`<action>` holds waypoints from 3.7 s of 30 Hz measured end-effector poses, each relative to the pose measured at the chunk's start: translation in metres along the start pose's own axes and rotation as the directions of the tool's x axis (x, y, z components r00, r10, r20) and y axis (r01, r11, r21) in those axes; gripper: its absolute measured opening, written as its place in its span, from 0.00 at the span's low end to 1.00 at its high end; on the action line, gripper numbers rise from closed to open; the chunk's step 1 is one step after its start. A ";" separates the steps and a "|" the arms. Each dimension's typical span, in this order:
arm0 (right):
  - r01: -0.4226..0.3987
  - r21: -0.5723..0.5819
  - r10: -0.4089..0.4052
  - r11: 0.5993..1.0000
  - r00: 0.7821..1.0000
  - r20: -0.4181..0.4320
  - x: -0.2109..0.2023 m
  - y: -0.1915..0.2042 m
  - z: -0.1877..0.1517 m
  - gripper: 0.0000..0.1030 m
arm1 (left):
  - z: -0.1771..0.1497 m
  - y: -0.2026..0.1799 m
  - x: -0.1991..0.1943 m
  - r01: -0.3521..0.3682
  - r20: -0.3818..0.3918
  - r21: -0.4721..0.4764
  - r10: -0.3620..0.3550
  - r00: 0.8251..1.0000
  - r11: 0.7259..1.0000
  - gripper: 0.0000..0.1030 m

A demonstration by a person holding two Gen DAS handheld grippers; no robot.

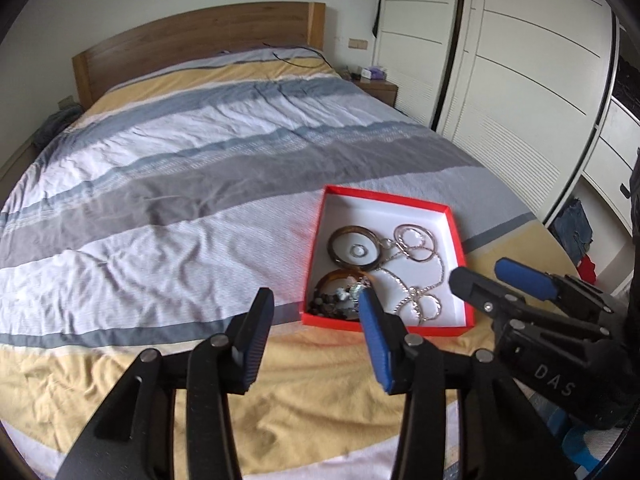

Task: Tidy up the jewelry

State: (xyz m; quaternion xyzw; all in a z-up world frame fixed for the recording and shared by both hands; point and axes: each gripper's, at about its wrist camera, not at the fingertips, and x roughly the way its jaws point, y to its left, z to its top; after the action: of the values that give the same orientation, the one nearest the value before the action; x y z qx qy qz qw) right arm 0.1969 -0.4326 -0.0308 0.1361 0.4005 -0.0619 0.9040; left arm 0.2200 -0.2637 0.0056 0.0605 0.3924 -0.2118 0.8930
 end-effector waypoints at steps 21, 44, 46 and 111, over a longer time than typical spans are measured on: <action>-0.010 -0.136 0.027 0.991 0.992 0.125 -0.119 0.050 -0.036 0.64 | -0.069 0.129 -0.168 -0.312 0.102 -0.217 0.340 0.935 0.925 0.42; -0.019 -0.226 0.077 0.974 0.966 0.248 -0.212 0.079 -0.081 0.80 | -0.139 0.149 -0.282 -0.409 0.145 -0.281 0.460 0.876 0.868 0.42; -0.017 -0.232 0.077 0.973 0.965 0.252 -0.215 0.083 -0.084 0.81 | -0.144 0.153 -0.284 -0.404 0.141 -0.288 0.455 0.879 0.869 0.42; 0.047 -0.204 -0.066 0.978 0.994 -0.088 -0.058 0.043 -0.104 0.83 | -0.135 0.102 -0.110 -0.257 -0.047 -0.134 0.253 0.966 0.957 0.52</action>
State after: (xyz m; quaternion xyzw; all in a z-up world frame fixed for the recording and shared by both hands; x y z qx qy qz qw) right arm 0.0940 -0.3603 -0.0461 0.0351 0.4506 -0.0400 0.8911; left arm 0.1063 -0.0979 -0.0130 0.0512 0.4080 -0.0661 0.9091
